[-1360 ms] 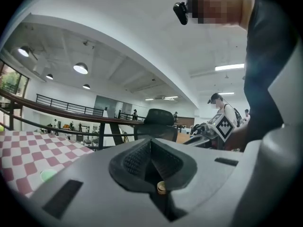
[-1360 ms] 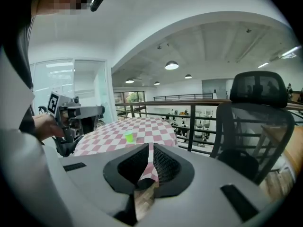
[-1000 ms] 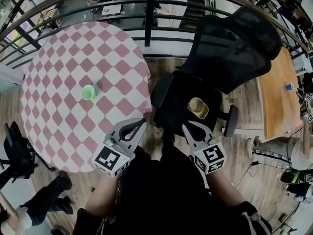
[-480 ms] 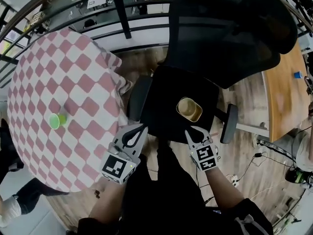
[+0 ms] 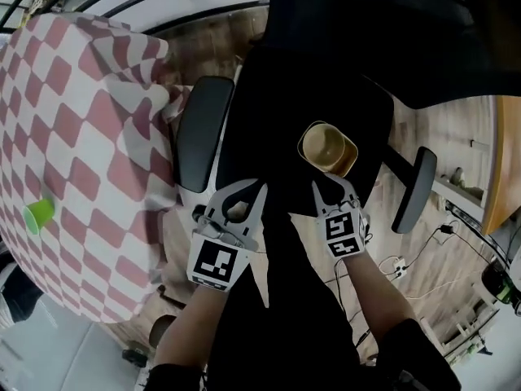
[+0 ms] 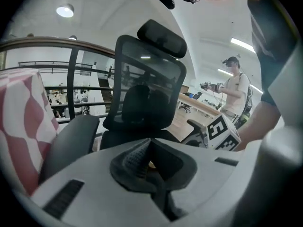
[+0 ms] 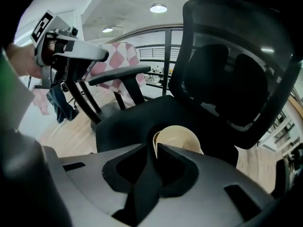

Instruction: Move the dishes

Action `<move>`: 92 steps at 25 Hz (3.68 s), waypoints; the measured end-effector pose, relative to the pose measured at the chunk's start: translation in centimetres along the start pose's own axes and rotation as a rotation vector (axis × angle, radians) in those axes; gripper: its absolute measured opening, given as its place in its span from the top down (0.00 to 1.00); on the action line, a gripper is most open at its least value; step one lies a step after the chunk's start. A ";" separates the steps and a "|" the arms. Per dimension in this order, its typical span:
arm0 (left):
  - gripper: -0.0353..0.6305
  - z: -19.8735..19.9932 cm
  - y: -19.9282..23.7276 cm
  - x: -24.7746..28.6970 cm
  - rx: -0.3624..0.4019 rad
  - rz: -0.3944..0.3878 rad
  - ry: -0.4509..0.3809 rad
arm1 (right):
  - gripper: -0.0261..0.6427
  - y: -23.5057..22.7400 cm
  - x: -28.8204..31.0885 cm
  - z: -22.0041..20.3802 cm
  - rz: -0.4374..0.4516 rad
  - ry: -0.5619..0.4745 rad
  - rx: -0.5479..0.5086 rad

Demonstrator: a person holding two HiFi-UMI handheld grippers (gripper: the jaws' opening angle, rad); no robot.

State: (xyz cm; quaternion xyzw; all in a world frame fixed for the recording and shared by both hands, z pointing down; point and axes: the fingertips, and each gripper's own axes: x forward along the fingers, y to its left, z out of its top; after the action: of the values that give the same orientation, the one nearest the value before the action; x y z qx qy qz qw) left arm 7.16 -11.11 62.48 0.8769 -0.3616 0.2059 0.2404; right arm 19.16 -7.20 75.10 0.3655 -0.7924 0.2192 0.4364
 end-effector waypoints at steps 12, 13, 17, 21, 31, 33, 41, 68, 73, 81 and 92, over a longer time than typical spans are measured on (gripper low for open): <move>0.95 -9.0 1.4 4.0 -0.065 0.011 0.056 | 0.81 -2.2 7.8 -1.3 -0.020 0.071 -0.096; 0.95 -9.1 1.3 4.0 -0.073 0.011 0.055 | 0.81 -2.3 8.0 -1.2 -0.019 0.071 -0.089; 0.95 -8.9 1.4 4.1 -0.062 0.011 0.028 | 0.81 -2.9 8.0 -0.9 -0.018 0.073 -0.091; 0.95 -8.6 1.5 4.0 -0.051 0.008 0.025 | 0.81 -3.4 8.1 -1.2 -0.009 0.084 -0.077; 0.95 -6.4 0.8 2.4 -0.005 -0.005 0.016 | 0.92 -3.5 6.1 -0.9 -0.062 0.101 -0.183; 0.95 -5.4 0.4 1.5 -0.002 -0.008 0.013 | 0.92 -3.1 5.1 -0.6 -0.061 0.099 -0.196; 0.95 2.2 -3.6 -5.8 0.053 -0.036 -0.013 | 0.92 -0.6 -2.8 1.0 -0.073 0.127 -0.322; 0.95 4.8 5.8 -54.9 -0.090 0.604 -0.360 | 0.92 34.8 -19.3 37.3 0.146 -0.289 -0.935; 0.95 1.6 7.6 -59.9 -0.161 0.710 -0.389 | 0.92 42.1 -18.8 37.6 0.249 -0.304 -1.013; 0.95 2.3 10.7 -62.9 -0.263 0.809 -0.435 | 0.92 45.1 -17.5 44.5 0.272 -0.319 -1.186; 0.95 2.3 16.5 -62.3 -0.351 0.888 -0.435 | 0.92 47.6 -8.9 53.6 0.295 -0.329 -1.440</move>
State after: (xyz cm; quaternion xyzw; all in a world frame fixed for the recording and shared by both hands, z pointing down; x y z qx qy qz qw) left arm -45.28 10.67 31.82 0.6080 -0.7692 0.0376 0.1928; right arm -42.89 -9.16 38.19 -0.0922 -0.8357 -0.3542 0.4095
